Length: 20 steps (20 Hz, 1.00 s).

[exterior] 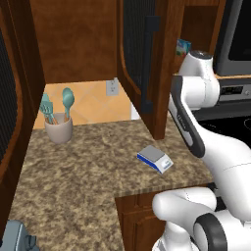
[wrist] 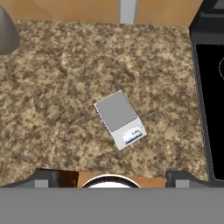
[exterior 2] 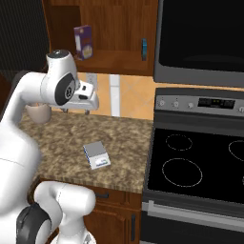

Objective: Pick the cereal and place it on the digital scale for weighing, and close the cabinet.

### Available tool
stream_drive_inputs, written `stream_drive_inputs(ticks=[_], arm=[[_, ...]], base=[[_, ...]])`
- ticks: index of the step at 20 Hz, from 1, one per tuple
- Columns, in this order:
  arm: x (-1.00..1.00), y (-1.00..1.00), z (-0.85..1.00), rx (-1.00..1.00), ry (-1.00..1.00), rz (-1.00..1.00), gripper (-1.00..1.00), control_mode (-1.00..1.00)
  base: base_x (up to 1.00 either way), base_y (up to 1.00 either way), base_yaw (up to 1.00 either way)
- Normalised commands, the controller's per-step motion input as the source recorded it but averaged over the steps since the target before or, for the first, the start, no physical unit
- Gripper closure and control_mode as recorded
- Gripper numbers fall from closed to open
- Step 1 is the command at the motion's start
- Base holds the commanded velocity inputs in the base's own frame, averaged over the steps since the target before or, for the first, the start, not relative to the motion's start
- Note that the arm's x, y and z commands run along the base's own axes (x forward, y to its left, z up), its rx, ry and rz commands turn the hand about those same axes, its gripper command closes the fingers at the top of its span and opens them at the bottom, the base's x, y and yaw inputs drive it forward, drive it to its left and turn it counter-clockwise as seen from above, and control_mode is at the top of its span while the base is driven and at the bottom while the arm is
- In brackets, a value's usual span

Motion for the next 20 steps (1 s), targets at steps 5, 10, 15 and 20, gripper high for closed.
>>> stream_drive_inputs(ticks=[5, 10, 15, 20], arm=[[-0.11, 0.00, 0.69, 0.01, -0.12, 0.00, -1.00, -1.00], [0.00, 0.00, 0.73, 0.07, -0.17, 0.04, -1.00, -1.00], [0.04, 0.00, 0.64, 0.10, -0.21, 0.05, -1.00, -1.00], [0.48, 0.11, 0.32, 0.02, -0.21, 0.00, -1.00, -1.00]], base=[[0.00, 0.00, 0.00], [0.00, 0.00, 0.00], [0.00, 0.00, 0.00], [0.00, 0.00, 0.00]])
